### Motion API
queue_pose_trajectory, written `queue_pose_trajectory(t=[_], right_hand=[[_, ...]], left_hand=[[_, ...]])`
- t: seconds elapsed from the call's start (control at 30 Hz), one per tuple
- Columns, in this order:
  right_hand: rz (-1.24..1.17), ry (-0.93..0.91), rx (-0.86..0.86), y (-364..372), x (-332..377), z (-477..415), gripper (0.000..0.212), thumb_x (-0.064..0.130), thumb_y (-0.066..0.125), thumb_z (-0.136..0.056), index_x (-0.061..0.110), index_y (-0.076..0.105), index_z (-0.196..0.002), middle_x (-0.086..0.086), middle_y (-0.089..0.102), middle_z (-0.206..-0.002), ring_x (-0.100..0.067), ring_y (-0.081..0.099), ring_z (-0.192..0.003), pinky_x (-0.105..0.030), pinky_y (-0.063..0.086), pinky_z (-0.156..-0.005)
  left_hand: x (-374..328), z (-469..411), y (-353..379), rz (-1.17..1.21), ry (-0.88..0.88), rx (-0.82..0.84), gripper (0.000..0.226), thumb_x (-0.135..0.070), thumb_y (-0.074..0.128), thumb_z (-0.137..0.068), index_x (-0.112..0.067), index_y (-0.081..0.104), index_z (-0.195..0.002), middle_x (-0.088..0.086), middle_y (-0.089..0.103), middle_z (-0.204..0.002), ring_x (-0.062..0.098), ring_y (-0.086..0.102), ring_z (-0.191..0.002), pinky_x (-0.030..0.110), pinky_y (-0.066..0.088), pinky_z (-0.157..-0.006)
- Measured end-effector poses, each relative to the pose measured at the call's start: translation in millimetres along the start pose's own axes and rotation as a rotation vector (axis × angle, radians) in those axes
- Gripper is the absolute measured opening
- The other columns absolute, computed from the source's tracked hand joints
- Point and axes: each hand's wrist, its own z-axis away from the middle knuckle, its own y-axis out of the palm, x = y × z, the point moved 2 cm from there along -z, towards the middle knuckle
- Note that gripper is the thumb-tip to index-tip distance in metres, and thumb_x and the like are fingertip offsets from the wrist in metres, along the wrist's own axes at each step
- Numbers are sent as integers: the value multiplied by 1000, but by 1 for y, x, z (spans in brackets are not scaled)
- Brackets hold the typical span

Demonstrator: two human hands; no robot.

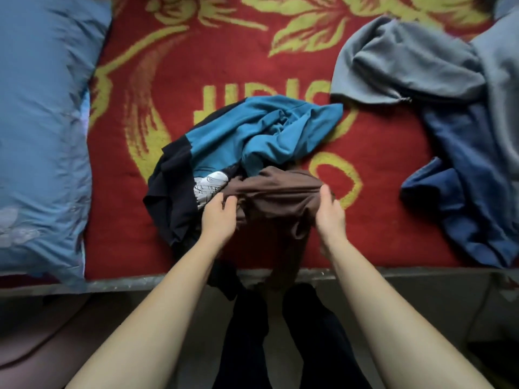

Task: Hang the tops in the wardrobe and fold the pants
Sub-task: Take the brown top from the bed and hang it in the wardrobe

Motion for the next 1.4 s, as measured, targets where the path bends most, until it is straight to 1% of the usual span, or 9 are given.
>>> queue_pose_trajectory(t=[0.07, 0.23, 0.43, 0.57, 0.73, 0.87, 1.0, 1.27, 1.4], right_hand=[[-123, -83, -84, -21, 50, 11, 53, 55, 47, -96, 10, 62, -120, -14, 63, -128, -23, 59, -114, -32, 43, -101], [-320, -319, -116, -64, 179, 64, 35, 51, 64, -78, 21, 59, -96, -8, 69, -106, -26, 67, -101, -47, 52, -96], [-519, -558, 9, -113, 289, 152, 34, 21, 71, -85, 19, 49, -110, -10, 64, -110, -21, 67, -90, -34, 58, -76], [-566, -632, 185, -138, 329, 198, 23, 17, 65, -93, 14, 56, -114, -4, 63, -91, -5, 63, -62, -20, 50, -49], [-197, -851, 58, -164, 340, 229, 13, 27, 71, -89, 15, 67, -91, -4, 69, -87, -13, 61, -73, -24, 50, -66], [53, -761, -26, -176, 331, 243, 35, 43, 66, -90, 14, 58, -71, -2, 58, -62, -16, 52, -51, -23, 38, -45], [-231, -374, 449, -162, 322, 261, 27, 25, 53, -99, 17, 54, -73, 6, 45, -41, -5, 42, -30, -13, 30, -29], [51, -541, 801, -138, 305, 297, 38, 8, 48, -87, 16, 66, -120, -5, 75, -98, -20, 74, -86, -23, 49, -54], [502, -862, 527, -127, 295, 292, 27, 10, 69, -80, 19, 74, -104, 0, 75, -93, -14, 71, -82, -32, 58, -69]], left_hand=[[-43, 12, -31, 278, -9, -24, 28, -37, 57, -96, -12, 69, -90, 2, 73, -80, 17, 70, -76, 32, 55, -67], [-168, 33, -122, 646, 97, -81, 33, -42, 77, -79, -16, 64, -95, -2, 70, -80, 8, 63, -67, 26, 52, -65], [-297, 114, -226, 483, 492, 68, 54, -28, 94, -56, -20, 66, -101, 1, 71, -87, 10, 66, -79, 21, 54, -73], [-340, 157, -278, 65, 746, -94, 42, -5, 85, -65, -19, 67, -101, 0, 70, -86, 14, 66, -79, 20, 53, -74], [-336, 176, -329, -364, 768, -476, 26, -11, 69, -75, -27, 73, -96, 5, 62, -94, 27, 62, -88, 32, 51, -83], [-312, 172, -351, -377, 658, -441, 22, -16, 71, -73, -37, 71, -79, -8, 64, -79, 20, 63, -82, 29, 51, -75], [-286, 166, -344, -375, 610, -423, 28, -7, 65, -69, -33, 71, -76, -10, 62, -72, 18, 61, -75, 25, 47, -67], [-216, 146, -317, -298, 437, -310, 28, 1, 62, -70, -26, 70, -73, -5, 67, -69, 19, 65, -77, 23, 42, -67], [-195, 146, -308, -296, 416, -300, 25, -1, 63, -69, -25, 71, -71, -5, 69, -69, 16, 64, -72, 22, 41, -63]])
